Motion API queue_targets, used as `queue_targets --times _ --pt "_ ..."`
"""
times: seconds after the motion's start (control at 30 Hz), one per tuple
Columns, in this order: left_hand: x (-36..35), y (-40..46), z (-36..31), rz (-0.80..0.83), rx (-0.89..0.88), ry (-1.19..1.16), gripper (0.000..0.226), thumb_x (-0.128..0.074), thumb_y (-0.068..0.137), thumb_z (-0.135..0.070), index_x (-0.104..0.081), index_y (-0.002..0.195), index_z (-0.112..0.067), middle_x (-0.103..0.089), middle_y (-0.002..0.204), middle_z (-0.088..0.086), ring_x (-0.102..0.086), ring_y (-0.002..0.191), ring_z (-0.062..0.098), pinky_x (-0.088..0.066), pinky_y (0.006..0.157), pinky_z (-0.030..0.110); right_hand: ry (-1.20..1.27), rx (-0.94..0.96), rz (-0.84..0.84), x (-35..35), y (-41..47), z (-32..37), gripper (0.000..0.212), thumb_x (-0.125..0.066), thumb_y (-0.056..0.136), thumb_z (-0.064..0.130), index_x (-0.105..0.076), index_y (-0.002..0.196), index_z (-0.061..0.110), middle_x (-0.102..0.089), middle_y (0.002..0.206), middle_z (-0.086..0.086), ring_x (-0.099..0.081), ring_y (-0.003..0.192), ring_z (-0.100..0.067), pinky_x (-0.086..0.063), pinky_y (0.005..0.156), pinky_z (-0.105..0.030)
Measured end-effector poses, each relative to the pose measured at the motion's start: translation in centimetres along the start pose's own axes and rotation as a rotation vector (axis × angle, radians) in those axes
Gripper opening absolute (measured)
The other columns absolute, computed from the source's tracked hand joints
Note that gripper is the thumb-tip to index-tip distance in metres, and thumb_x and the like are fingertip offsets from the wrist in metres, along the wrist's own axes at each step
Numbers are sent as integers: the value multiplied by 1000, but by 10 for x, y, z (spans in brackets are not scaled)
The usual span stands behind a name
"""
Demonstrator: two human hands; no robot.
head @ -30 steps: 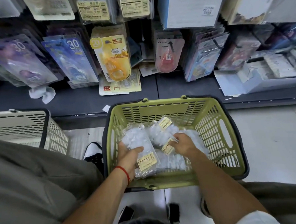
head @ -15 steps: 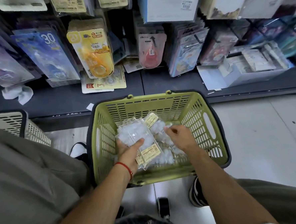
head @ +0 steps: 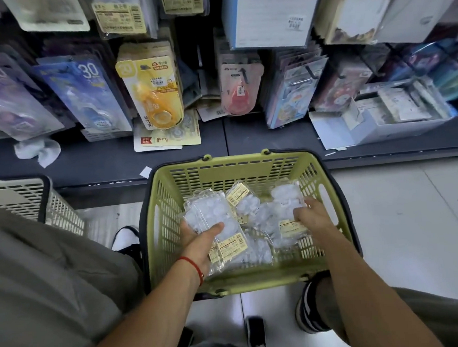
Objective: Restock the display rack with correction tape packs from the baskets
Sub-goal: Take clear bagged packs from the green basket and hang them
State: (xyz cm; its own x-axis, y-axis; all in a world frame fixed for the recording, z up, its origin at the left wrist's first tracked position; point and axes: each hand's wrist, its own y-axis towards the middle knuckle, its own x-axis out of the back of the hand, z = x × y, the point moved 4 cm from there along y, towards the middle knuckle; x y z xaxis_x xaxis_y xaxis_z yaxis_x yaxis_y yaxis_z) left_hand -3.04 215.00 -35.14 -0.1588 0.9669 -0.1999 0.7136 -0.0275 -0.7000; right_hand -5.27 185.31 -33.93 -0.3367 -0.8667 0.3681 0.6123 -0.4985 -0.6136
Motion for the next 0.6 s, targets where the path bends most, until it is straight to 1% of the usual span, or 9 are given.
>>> queue_targets --times 0.03,0.1,0.17,0.23,0.27,0.37,0.43,0.53,0.6 --pt "-5 -3 -1 9 2 -6 116 -90 79 -13 -16 163 -43 -26 171 7 -33 153 35 -33 120 66 134 -20 79 0 -12 5 50 -58 90 -4 -58 137 11 -70 114 -13 -67 90 -28 -55 68 -33" --pt "-14 -8 -1 29 20 -18 122 -90 78 -14 -9 163 -48 -23 173 6 -32 154 36 -36 118 67 304 -10 252 -6 -36 17 38 -61 96 4 -63 132 13 -72 123 -19 -70 97 -33 -59 79 -45" --pt "-20 -15 -2 43 73 -54 123 -90 79 -16 -6 161 -52 -26 171 8 -39 149 40 -48 106 67 289 73 379 -19 -58 29 29 -61 100 7 -70 126 16 -75 122 -16 -72 100 -35 -58 87 -50" --pt "-25 -22 -2 76 129 -146 127 -93 77 -25 -2 159 -57 -31 168 11 -50 140 46 -54 92 74 161 184 436 -42 -79 39 27 -59 103 9 -71 124 20 -78 116 -9 -76 99 -29 -62 85 -46" --pt "-25 -24 -3 93 131 -178 133 -97 70 -32 -1 159 -58 -33 167 11 -52 138 46 -53 91 76 59 246 433 -54 -86 43 25 -60 104 11 -70 123 23 -78 112 -7 -76 96 -25 -64 83 -43" --pt "-20 -23 -5 124 69 -154 163 -107 36 -42 -4 161 -54 -28 170 11 -44 147 42 -46 105 73 -175 364 371 -83 -83 45 16 -62 104 22 -72 118 22 -73 109 -11 -68 87 -16 -58 85 -36" --pt "-12 -23 -8 86 45 -127 155 -104 46 -33 -3 162 -51 -29 170 12 -43 147 41 -45 108 71 -209 330 276 -88 -65 43 21 -61 105 29 -73 121 22 -73 113 -2 -62 92 -7 -53 91 -33" --pt "2 -22 -11 54 -1 -63 136 -98 63 -29 -8 163 -45 -28 171 8 -39 150 37 -41 112 66 -480 310 44 -77 -26 36 38 -61 105 23 -61 143 17 -65 140 -10 -65 115 -26 -48 96 -30" --pt "10 -20 -13 53 -20 -20 136 -98 65 -33 -5 164 -43 -25 172 4 -33 153 34 -33 116 65 -680 308 -6 -74 -3 28 52 -64 102 18 -50 153 19 -57 147 -14 -60 129 -33 -48 105 -35"
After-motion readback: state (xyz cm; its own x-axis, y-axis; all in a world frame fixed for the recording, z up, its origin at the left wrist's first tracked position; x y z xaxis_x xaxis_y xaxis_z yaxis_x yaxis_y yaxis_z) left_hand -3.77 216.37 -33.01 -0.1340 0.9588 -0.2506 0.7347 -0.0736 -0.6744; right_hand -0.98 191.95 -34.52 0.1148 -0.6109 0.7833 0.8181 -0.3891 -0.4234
